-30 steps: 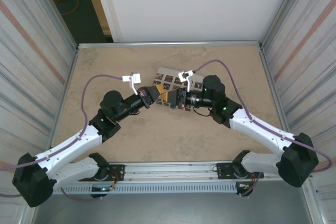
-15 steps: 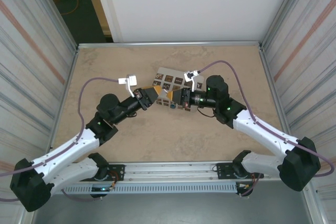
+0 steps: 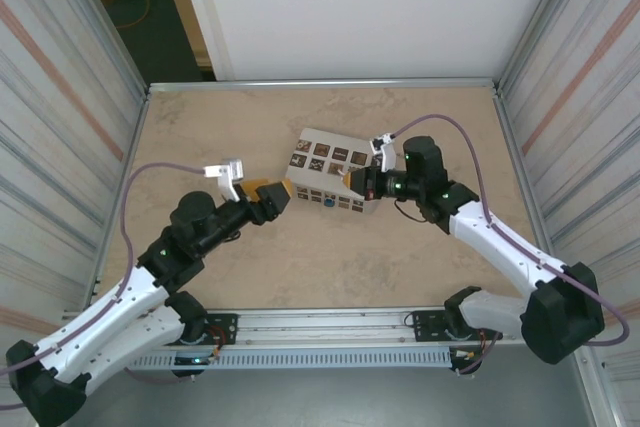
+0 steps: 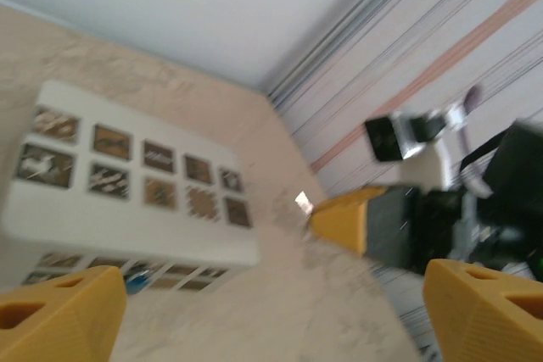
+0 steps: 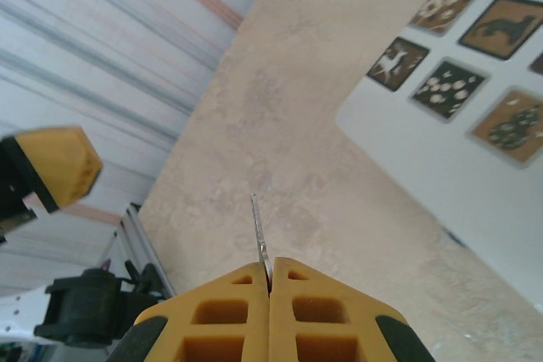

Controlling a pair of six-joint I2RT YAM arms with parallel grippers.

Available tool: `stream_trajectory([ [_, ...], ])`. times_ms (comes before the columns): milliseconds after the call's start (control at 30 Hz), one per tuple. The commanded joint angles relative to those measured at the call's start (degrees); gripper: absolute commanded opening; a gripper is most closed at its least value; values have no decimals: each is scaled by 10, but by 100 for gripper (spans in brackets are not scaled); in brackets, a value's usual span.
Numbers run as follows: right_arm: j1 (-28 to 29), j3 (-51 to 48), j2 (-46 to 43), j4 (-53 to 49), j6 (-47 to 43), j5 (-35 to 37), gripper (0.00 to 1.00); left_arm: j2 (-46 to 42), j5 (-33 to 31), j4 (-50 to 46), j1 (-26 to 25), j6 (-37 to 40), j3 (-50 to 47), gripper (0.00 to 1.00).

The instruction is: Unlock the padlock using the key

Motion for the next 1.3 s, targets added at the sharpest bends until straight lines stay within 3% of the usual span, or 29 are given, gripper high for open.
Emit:
stream_trajectory([
  [0, -24, -3, 42, 38, -5, -55, 0, 2, -25, -63, -3, 38, -30, 94],
  [233, -85, -2, 145, 144, 71, -111, 0, 30, -44, -59, -18, 79, -62, 99],
  [633, -106, 59, 276, 155, 89, -135, 0, 104, -23, -18, -21, 77, -75, 99],
  [1267, -89, 89, 366, 71, 26, -122, 0, 115, -57, -51, -20, 90, -87, 99],
])
